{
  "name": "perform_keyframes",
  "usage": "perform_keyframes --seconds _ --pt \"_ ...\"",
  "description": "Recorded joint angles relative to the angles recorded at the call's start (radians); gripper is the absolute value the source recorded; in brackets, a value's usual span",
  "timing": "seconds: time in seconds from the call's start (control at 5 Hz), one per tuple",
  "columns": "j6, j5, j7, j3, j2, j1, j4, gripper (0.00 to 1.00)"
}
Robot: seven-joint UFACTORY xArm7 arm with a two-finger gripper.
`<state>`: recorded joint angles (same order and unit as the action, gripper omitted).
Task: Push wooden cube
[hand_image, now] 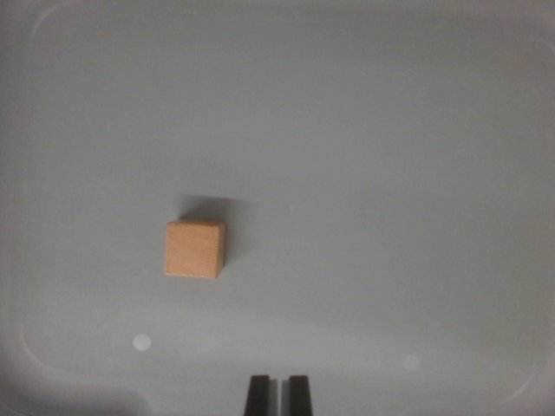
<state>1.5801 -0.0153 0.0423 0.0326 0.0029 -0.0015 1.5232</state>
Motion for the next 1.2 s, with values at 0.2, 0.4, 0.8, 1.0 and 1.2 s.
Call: perform_keyframes --seconds 0.2,0.4,0.8,1.0,1.2 --pt "0.000 0.0000 0.000 0.000 0.000 0.0000 0.000 0.00" --pt "0.000 0.0000 0.000 0.000 0.000 0.0000 0.000 0.00" --pt "-0.004 0.0005 -0.002 0.001 0.000 0.0005 -0.004 0.00" --pt "-0.014 0.0017 -0.006 0.002 0.001 0.0018 -0.014 0.00" --pt "-0.014 0.0017 -0.006 0.002 0.001 0.0018 -0.014 0.00"
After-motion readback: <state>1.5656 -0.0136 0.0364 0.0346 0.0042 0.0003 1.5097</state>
